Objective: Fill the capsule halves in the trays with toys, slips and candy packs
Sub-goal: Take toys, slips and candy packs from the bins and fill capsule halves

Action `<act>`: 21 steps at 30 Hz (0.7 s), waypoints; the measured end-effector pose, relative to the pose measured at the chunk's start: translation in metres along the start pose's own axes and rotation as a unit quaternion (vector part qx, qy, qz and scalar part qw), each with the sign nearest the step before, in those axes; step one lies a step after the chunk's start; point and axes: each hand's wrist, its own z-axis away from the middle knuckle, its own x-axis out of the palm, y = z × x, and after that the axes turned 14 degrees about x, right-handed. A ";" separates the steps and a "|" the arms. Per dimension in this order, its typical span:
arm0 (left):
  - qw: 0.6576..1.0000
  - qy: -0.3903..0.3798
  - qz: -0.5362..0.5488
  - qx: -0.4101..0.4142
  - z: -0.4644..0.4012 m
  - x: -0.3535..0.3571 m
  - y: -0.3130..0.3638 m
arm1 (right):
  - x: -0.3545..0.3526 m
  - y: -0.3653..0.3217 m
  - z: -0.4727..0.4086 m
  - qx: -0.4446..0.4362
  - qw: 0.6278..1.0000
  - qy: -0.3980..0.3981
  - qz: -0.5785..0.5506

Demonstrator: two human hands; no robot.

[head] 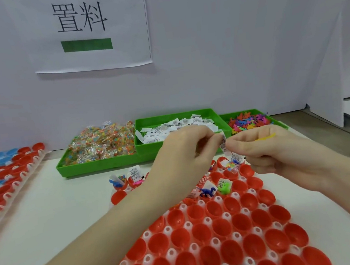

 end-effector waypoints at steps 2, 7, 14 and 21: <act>0.999 -0.008 -0.045 0.014 0.001 0.001 0.001 | 0.002 0.000 0.001 -0.015 0.999 0.027 0.020; 0.992 -0.036 -0.117 0.036 0.003 -0.002 0.003 | 0.005 -0.002 0.003 -0.035 0.996 0.067 0.044; 0.997 -0.057 -0.037 0.023 0.006 -0.008 0.000 | 0.010 -0.002 0.004 -0.061 0.990 0.121 0.037; 0.976 -0.052 0.142 -0.156 0.007 -0.008 0.000 | 0.005 -0.006 0.008 -0.069 0.989 0.128 0.040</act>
